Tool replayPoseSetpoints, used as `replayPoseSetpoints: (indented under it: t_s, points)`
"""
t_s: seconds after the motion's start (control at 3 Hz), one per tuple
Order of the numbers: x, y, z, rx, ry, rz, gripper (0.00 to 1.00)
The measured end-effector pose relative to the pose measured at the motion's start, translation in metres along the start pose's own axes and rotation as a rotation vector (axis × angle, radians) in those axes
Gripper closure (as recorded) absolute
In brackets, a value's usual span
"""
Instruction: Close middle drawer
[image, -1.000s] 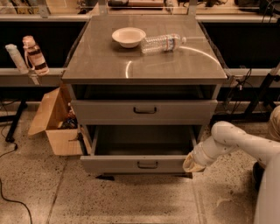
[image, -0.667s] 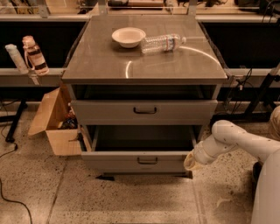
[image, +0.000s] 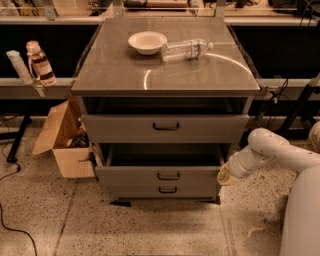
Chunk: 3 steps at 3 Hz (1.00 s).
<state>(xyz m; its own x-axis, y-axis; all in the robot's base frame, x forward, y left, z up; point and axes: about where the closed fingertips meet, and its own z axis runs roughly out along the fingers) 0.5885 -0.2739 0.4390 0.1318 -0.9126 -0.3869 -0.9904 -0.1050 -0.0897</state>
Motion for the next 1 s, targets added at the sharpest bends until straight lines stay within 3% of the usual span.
replayPoseSetpoints:
  t_s: [0.33, 1.0]
  points:
    - [0.0291, -0.0286, -0.0305, 0.078, 0.057, 0.086, 1.00]
    - [0.0292, -0.0241, -0.0281, 0.085, 0.055, 0.097, 1.00]
